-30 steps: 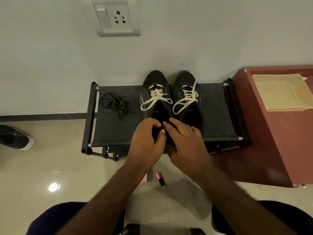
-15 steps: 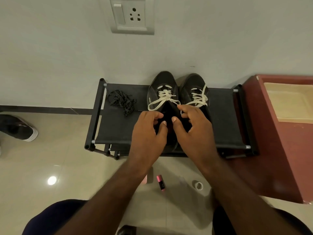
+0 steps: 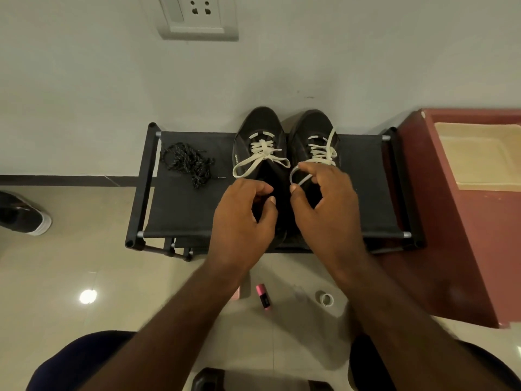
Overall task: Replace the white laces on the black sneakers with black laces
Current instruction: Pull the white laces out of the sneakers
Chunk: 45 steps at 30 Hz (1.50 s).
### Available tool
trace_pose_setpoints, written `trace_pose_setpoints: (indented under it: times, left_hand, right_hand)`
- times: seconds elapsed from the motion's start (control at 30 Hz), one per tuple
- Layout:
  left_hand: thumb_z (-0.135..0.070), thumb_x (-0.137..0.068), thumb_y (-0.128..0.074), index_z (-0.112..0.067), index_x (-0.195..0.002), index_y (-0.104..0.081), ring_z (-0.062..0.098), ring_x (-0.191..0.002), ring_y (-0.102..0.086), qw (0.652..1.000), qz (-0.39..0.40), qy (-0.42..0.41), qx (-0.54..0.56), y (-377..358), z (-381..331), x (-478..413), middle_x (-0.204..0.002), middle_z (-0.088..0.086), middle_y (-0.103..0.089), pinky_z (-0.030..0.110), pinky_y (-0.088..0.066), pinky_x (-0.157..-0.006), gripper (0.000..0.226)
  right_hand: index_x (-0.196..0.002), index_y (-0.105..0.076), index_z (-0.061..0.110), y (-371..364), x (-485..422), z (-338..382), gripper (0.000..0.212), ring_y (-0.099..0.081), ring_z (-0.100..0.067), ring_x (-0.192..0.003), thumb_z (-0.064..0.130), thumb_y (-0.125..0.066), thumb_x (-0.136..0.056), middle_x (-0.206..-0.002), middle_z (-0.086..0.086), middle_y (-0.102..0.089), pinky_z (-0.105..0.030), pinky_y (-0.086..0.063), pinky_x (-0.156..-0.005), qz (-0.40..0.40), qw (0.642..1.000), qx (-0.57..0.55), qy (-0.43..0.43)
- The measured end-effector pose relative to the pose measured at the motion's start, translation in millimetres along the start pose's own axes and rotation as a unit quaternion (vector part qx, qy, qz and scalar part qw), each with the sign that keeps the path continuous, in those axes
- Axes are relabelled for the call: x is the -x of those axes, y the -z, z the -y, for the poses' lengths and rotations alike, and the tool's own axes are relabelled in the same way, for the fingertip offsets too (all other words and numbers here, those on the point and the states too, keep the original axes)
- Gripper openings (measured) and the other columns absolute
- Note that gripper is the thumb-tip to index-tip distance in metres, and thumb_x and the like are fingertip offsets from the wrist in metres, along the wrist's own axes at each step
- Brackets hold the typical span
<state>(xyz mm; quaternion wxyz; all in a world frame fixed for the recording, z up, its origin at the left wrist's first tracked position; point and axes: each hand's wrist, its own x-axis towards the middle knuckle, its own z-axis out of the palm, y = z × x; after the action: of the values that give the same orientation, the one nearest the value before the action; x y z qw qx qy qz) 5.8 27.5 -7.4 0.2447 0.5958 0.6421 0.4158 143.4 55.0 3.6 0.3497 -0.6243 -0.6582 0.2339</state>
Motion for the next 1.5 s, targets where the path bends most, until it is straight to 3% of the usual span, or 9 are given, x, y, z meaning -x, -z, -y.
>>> trace_pose_setpoints:
  times: [0.17,0.27,0.37,0.47,0.6,0.87,0.97,1.17,1.5]
  left_hand:
    - [-0.029,-0.085,-0.063,-0.016,-0.116,-0.064,0.015,-0.099,-0.060,0.992,0.091,-0.038,-0.084,-11,-7,6,-0.108,-0.007,-0.061,0.045,-0.050,-0.092,0.034]
    - [-0.034,-0.086,-0.069,-0.018,-0.139,-0.048,0.018,-0.120,-0.053,0.974,0.139,-0.022,-0.178,-16,-11,9,-0.126,-0.001,-0.059,0.039,-0.029,-0.116,0.060]
    - [-0.033,-0.091,-0.064,-0.022,-0.148,-0.036,0.016,-0.128,-0.046,0.947,0.157,0.012,-0.281,-15,-15,9,-0.126,-0.003,-0.060,0.043,-0.005,-0.123,0.065]
    - [-0.027,-0.092,-0.063,-0.022,-0.142,-0.048,0.017,-0.114,-0.053,0.939,0.151,0.013,-0.310,-14,-16,7,-0.109,-0.004,-0.068,0.045,-0.005,-0.123,0.052]
    - [-0.020,-0.090,-0.065,-0.025,-0.135,-0.056,0.018,-0.107,-0.055,0.932,0.136,0.019,-0.334,-7,-16,8,-0.101,-0.006,-0.071,0.044,-0.010,-0.122,0.046]
    - [-0.027,-0.089,-0.061,-0.020,-0.140,-0.048,0.018,-0.123,-0.049,0.954,0.109,0.022,-0.280,-7,-21,6,-0.125,-0.003,-0.059,0.044,-0.007,-0.123,0.053]
    - [-0.019,-0.090,-0.062,-0.014,-0.132,-0.057,0.015,-0.119,-0.051,0.986,0.066,-0.028,-0.152,-15,-24,6,-0.123,-0.001,-0.059,0.038,-0.034,-0.113,0.043]
    - [-0.023,-0.095,-0.058,-0.014,-0.133,-0.058,0.008,-0.115,-0.053,0.979,0.141,-0.045,-0.137,-31,-34,10,-0.126,-0.002,-0.061,0.019,-0.039,-0.100,0.038]
    - [-0.028,-0.095,-0.055,-0.022,-0.131,-0.058,0.010,-0.097,-0.062,0.964,0.146,-0.048,-0.216,-47,-40,-8,-0.110,-0.006,-0.067,0.028,-0.042,-0.092,0.036]
  right_hand:
    - [-0.135,-0.052,0.021,21,0,-10,0.054,-0.040,-0.018,-0.128,0.024,-0.073,-0.085,-0.138,-0.001,-0.048,-0.038,-0.036,-0.104,-0.044,0.993,0.075,-0.076]
    - [-0.146,-0.038,0.021,31,-1,-24,0.071,-0.041,-0.021,-0.133,0.031,-0.073,-0.086,-0.145,-0.003,-0.041,-0.041,-0.039,-0.105,0.035,0.983,0.068,-0.168]
    - [-0.145,-0.036,0.026,38,-5,-34,0.067,-0.064,-0.018,-0.105,0.037,-0.068,-0.087,-0.125,0.004,-0.058,-0.035,-0.053,-0.086,0.136,0.954,0.019,-0.266]
    - [-0.135,-0.043,0.029,39,-6,-35,0.047,-0.073,-0.019,-0.065,0.025,-0.059,-0.091,-0.106,-0.001,-0.067,-0.024,-0.053,-0.049,0.168,0.937,-0.037,-0.304]
    - [-0.140,-0.042,0.024,41,-5,-29,0.048,-0.071,-0.022,-0.064,0.013,-0.052,-0.095,-0.108,-0.008,-0.064,-0.018,-0.048,-0.042,0.160,0.937,-0.063,-0.303]
    - [-0.137,-0.042,0.028,53,23,-12,0.048,-0.071,-0.028,-0.055,0.004,-0.044,-0.095,-0.102,-0.010,-0.064,-0.033,-0.058,-0.047,0.178,0.930,-0.094,-0.308]
    - [-0.140,-0.039,0.030,53,36,-15,0.050,-0.071,-0.024,-0.058,0.010,-0.051,-0.096,-0.104,-0.006,-0.064,-0.034,-0.059,-0.049,0.213,0.928,-0.068,-0.296]
    - [-0.099,-0.064,0.033,57,19,-29,0.036,-0.068,-0.008,-0.082,0.063,-0.056,-0.081,-0.089,0.012,-0.069,-0.041,-0.060,-0.076,0.163,0.959,0.013,-0.231]
    - [-0.107,-0.075,0.032,31,-5,-35,0.018,-0.067,-0.003,-0.098,0.040,-0.067,-0.093,-0.104,0.010,-0.072,-0.027,-0.056,-0.090,0.092,0.945,-0.204,-0.237]
